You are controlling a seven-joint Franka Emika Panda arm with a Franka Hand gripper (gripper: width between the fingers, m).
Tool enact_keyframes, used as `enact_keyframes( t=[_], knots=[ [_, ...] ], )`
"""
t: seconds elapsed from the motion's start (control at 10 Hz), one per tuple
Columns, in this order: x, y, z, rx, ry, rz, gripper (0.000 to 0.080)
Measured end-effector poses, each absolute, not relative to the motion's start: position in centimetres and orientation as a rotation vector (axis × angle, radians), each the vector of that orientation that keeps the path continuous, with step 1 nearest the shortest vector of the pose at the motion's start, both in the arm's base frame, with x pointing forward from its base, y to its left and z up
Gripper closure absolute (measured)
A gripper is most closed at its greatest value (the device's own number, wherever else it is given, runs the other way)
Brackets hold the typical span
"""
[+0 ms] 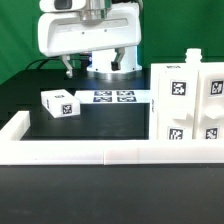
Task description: Assemble cabinet
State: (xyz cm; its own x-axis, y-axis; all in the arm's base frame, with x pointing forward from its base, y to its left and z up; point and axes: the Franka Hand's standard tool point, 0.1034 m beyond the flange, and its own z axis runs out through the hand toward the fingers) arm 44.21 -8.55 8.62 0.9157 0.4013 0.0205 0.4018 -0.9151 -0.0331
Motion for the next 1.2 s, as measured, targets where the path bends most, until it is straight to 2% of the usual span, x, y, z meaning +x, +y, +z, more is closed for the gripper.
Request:
enact_keyframes(
  t=[0.3,0.7,0.9,1.2],
  knots=[
    [42.4,-11.9,6.5,-3.051,-0.629,-0.001,0.0002],
    [42.2,-12.0,6.3,-3.045,-0.652,0.001,0.0002],
    [39.4,-14.0,4.7,-3.046,-0.704,-0.008,0.0002],
    [38.1,-14.9,3.5,-3.061,-0.755,-0.032,0.0002]
  ],
)
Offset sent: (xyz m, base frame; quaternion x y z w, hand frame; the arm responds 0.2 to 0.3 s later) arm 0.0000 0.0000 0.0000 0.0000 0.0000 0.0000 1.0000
